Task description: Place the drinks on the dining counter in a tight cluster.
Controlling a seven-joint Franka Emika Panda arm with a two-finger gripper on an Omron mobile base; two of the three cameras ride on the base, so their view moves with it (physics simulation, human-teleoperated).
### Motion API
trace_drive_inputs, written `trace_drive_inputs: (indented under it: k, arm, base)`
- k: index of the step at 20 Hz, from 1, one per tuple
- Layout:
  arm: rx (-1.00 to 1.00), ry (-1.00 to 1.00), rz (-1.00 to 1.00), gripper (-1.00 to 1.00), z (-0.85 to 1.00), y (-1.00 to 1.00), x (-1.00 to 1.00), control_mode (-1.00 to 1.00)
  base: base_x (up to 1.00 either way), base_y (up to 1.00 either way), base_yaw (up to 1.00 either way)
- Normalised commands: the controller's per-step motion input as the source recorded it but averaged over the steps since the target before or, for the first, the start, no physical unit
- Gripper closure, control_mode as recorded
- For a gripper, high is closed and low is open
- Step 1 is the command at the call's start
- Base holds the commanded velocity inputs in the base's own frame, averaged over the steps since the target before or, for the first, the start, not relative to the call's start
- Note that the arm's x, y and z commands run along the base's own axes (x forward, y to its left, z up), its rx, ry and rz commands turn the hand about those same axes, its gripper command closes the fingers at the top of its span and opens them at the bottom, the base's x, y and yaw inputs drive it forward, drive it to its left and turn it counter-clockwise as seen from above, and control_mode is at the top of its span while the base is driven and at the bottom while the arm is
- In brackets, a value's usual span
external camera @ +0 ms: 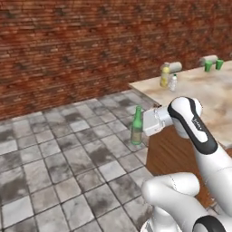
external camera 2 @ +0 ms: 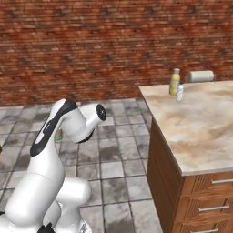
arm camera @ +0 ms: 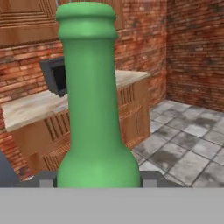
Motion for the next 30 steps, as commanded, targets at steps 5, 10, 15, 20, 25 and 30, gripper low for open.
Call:
trace_drive_inputs:
  k: [5, 10, 15, 20, 25, 30]
  arm:
    - [0.00, 0.00, 0.00, 1.00, 0.00, 0.00, 0.00, 1.00]
    - [0.00, 0.00, 0.00, 1.00, 0.00, 0.00, 0.00, 1.00]
    - [0.00, 0.00, 0.00, 1.00, 0.00, 0.00, 0.00, 1.00]
    - [0.00, 0.00, 0.00, 1.00, 0.00, 0.00, 0.00, 1.00]
    - [0.00, 0.00, 0.00, 1.00, 0.00, 0.00, 0.00, 1.00]
    - [0.00, 0.00, 0.00, 1.00, 0.00, 0.00, 0.00, 1.00]
  base:
    - [1.00, -0.02, -0.34]
    - [0.90, 0.03, -0.53]
    - [0.58, 0.02, -0.67]
    - [0.42, 0.00, -0.73]
    - [0.27, 0.00, -0.78]
    - [0.38, 0.12, -0.72]
